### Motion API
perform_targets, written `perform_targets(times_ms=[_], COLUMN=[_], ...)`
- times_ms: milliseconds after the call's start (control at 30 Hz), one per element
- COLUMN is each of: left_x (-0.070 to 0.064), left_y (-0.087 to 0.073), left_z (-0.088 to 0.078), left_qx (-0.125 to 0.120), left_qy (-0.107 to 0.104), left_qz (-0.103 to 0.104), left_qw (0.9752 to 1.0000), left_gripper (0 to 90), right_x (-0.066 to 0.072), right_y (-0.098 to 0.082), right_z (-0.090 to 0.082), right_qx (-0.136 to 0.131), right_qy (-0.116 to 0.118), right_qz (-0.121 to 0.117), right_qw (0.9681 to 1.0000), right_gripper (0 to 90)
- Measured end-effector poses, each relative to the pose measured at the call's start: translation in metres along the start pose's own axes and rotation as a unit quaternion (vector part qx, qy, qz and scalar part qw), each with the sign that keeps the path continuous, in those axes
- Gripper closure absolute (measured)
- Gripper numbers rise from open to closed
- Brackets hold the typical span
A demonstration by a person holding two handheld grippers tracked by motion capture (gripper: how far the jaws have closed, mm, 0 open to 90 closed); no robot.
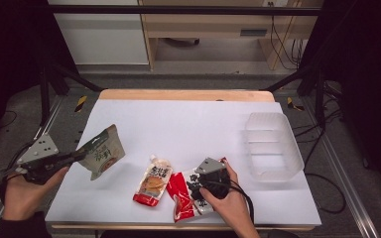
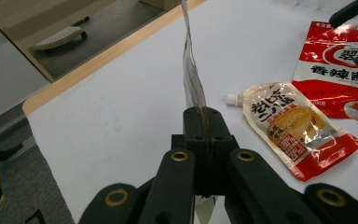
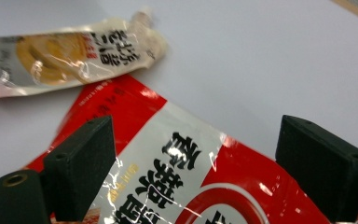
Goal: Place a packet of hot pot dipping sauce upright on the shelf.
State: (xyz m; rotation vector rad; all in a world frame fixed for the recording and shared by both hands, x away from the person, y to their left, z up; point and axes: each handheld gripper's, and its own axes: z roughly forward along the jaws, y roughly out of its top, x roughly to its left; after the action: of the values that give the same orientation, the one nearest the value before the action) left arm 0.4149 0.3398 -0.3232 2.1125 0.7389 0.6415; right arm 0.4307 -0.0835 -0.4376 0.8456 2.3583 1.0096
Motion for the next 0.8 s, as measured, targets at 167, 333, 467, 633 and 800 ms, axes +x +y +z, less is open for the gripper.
perform_targets(times_ms=[167,333,467,633,800], left_x=[-0.004,-0.005,-0.006,-0.012,-0.019], left_y=[0.013,0.030,0.045,0.065,0.078], left_z=[0.006,0.012,0.019,0.033,0.047], left_qx=[0.003,-0.004,-0.009,-0.005,-0.006], left_qy=[-0.001,-0.013,-0.021,-0.037,-0.060], left_qz=[0.014,0.021,0.037,0.049,0.059], left_qw=[0.9999,0.9997,0.9991,0.9981,0.9964], left_gripper=[90.0,90.0,90.0,90.0,90.0], right_x=[-0.010,-0.020,-0.023,-0.025,-0.026], right_y=[0.019,0.040,0.057,0.078,0.091], right_z=[-0.011,-0.021,-0.027,-0.032,-0.033], right_qx=[0.005,0.018,0.035,0.059,0.074], right_qy=[0.003,0.012,0.018,0.030,0.041], right_qz=[-0.037,-0.059,-0.085,-0.123,-0.150], right_qw=[0.9993,0.9980,0.9956,0.9902,0.9851], right_gripper=[10.4,9.7,10.6,13.0,15.6])
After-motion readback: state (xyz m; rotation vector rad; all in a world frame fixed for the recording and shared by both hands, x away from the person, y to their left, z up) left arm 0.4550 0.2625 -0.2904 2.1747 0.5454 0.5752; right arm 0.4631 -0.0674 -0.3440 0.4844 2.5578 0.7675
